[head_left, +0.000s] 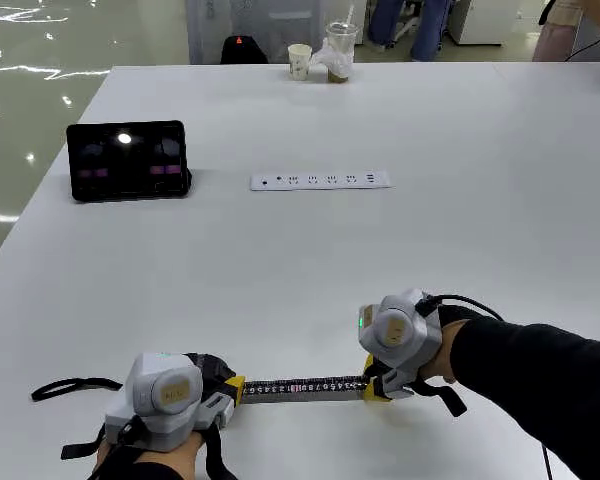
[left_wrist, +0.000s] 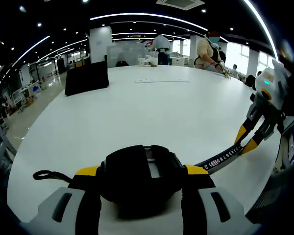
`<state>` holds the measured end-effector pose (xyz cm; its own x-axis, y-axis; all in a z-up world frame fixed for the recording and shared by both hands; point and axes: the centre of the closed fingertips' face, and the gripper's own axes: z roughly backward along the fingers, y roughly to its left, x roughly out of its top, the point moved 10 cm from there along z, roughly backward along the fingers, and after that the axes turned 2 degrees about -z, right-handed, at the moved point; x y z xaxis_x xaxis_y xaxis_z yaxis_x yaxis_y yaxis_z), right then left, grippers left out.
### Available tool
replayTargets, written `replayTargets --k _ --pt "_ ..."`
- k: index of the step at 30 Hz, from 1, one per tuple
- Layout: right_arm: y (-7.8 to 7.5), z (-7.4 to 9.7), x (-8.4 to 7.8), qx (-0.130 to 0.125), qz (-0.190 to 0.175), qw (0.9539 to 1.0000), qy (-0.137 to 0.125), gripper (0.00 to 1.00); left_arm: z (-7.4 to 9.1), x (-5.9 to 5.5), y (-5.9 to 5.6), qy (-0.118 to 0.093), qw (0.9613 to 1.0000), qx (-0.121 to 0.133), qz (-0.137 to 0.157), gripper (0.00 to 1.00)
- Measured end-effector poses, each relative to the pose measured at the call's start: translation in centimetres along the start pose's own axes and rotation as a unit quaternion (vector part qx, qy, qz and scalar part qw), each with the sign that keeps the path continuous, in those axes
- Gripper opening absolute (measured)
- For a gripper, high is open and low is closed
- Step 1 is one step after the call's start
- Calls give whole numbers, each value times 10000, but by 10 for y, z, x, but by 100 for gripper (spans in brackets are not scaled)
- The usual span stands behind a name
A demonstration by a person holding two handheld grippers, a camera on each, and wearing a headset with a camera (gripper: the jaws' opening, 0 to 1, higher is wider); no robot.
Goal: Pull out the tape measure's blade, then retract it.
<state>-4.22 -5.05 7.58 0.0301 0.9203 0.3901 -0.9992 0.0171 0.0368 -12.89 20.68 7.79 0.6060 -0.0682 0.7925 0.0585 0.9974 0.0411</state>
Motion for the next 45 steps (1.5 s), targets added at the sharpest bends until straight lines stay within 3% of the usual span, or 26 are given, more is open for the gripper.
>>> replayTargets --k 45 --pt "3 -8 17 -21 -100 9999 -84 12 -1 0 0 3 10000 -10 14 61"
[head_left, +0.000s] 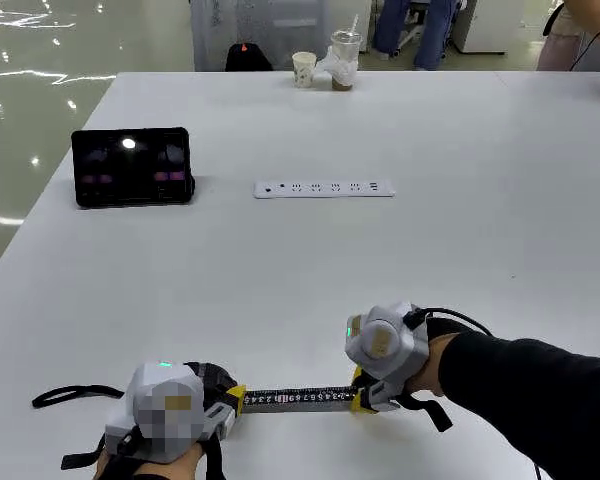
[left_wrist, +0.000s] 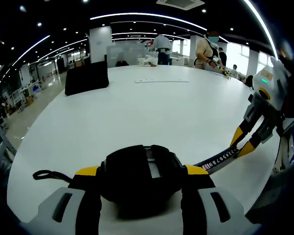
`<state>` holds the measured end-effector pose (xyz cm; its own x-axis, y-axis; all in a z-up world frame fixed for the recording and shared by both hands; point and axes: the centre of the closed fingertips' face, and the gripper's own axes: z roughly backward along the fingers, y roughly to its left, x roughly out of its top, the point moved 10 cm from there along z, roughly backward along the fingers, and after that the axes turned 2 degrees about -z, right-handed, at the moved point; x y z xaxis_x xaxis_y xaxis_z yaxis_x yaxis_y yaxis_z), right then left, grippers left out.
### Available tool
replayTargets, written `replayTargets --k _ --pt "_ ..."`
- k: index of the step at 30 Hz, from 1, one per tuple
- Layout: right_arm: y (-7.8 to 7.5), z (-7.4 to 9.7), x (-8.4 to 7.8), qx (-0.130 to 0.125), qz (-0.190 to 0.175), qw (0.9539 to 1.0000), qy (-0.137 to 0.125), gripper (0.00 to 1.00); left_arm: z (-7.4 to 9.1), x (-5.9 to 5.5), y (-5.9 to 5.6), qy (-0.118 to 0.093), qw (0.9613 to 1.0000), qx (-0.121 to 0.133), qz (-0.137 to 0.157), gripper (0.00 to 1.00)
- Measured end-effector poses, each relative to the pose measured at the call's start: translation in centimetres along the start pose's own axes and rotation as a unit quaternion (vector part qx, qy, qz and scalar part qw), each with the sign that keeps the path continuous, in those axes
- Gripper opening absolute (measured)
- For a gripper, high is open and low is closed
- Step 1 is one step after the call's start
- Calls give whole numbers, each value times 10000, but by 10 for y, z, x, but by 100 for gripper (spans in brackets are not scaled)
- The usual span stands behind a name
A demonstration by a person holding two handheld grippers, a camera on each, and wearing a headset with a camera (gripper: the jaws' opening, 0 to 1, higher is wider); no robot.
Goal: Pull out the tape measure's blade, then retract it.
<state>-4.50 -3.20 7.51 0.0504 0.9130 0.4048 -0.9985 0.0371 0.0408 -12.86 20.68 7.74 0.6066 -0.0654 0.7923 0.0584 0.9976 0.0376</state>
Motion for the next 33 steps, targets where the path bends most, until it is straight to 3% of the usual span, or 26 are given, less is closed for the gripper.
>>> replayTargets --k 33 --pt "3 -6 14 17 -36 10000 -11 12 2 1 0 58 10000 -7 27 61"
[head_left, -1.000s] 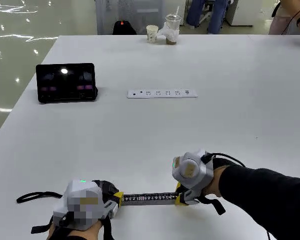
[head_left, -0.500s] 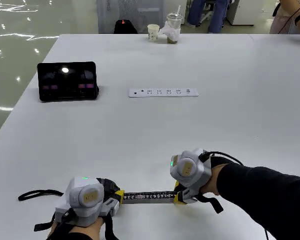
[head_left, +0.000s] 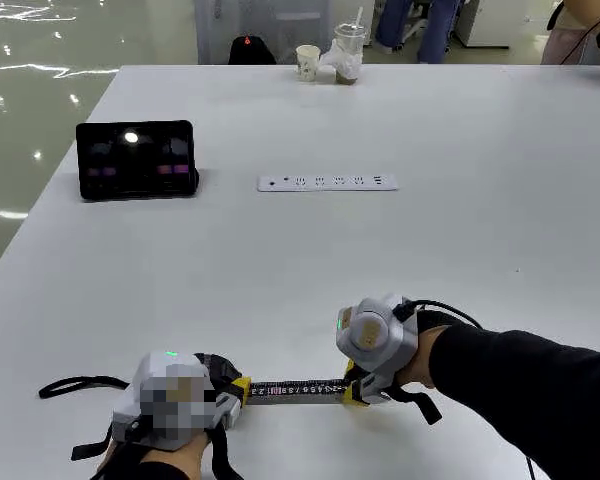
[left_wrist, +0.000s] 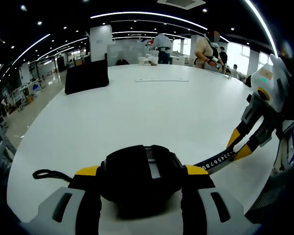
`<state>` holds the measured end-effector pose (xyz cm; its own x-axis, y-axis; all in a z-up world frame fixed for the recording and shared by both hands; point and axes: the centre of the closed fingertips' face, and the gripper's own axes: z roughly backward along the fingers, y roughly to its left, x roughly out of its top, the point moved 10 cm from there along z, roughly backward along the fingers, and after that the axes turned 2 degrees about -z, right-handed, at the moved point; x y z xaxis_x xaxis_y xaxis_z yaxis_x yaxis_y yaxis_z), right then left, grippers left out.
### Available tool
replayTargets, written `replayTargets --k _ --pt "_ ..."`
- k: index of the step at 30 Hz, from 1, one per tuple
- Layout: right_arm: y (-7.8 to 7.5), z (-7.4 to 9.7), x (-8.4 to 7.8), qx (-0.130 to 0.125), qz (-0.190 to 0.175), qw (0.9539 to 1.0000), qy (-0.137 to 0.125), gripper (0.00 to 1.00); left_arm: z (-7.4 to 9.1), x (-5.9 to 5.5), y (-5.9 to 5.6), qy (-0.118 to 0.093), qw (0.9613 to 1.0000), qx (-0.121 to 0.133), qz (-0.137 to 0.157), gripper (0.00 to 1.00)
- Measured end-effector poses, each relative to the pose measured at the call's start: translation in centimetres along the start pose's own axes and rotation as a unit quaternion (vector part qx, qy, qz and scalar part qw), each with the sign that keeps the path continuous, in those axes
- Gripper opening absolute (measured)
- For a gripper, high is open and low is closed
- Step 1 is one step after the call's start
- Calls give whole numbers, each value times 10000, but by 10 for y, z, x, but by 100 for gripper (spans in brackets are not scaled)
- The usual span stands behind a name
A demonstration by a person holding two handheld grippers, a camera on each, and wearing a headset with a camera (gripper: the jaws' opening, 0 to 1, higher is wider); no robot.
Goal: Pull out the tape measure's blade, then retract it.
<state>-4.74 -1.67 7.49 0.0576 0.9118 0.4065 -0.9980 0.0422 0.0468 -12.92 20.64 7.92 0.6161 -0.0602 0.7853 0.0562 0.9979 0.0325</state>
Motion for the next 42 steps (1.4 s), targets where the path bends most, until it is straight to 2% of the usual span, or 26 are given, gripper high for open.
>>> replayTargets --k 18,25,42 --pt "1 -3 7 23 -44 10000 -7 12 0 1 1 4 10000 -7 13 61" --pt "0 -5 9 48 69 10000 -49 11 -1 0 1 -4 10000 -8 12 61" --pt "2 -8 14 86 -42 9999 -131 11 -1 0 1 -16 10000 -18 20 61"
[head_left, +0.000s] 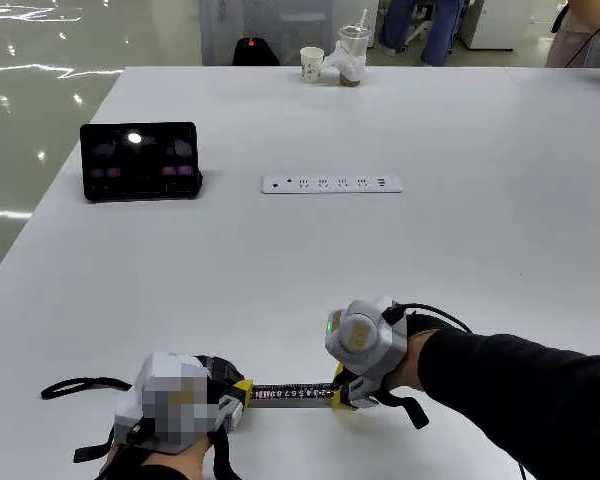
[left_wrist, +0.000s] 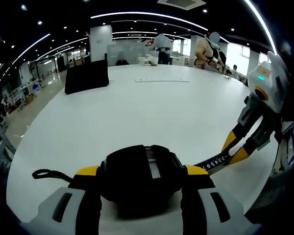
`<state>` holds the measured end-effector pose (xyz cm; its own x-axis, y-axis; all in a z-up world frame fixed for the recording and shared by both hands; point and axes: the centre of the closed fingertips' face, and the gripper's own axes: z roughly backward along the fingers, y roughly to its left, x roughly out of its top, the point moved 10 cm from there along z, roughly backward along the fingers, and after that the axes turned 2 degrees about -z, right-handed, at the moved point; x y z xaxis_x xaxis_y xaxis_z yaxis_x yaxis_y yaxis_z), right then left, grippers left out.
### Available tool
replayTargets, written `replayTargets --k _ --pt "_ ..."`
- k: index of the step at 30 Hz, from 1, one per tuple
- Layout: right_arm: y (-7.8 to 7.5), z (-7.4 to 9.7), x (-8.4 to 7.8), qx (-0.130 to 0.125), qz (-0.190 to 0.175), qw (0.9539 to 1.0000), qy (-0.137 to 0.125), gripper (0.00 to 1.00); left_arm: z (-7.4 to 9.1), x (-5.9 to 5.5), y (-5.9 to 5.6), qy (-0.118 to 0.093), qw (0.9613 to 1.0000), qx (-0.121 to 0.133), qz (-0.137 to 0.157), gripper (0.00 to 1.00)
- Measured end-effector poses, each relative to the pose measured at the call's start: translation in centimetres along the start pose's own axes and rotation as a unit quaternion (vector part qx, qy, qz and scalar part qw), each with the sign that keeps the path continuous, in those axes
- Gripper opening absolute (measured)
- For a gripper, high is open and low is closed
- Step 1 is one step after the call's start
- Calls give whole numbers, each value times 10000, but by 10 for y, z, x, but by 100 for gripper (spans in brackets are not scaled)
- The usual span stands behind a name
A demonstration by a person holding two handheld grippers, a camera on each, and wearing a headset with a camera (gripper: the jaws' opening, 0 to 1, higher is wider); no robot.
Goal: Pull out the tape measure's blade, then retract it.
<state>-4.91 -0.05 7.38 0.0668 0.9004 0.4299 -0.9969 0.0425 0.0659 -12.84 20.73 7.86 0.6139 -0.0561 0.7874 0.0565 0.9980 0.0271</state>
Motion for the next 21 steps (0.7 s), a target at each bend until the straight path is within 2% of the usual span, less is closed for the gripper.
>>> replayTargets --k 9,12,21 --pt "2 -2 3 -19 35 10000 -1 11 1 0 0 0 10000 -8 -4 61" --pt "3 -4 4 -64 146 9999 9 11 1 0 0 -3 10000 -8 -2 61" --pt "3 -4 7 -44 112 9999 -41 11 1 -1 0 6 10000 -16 45 60"
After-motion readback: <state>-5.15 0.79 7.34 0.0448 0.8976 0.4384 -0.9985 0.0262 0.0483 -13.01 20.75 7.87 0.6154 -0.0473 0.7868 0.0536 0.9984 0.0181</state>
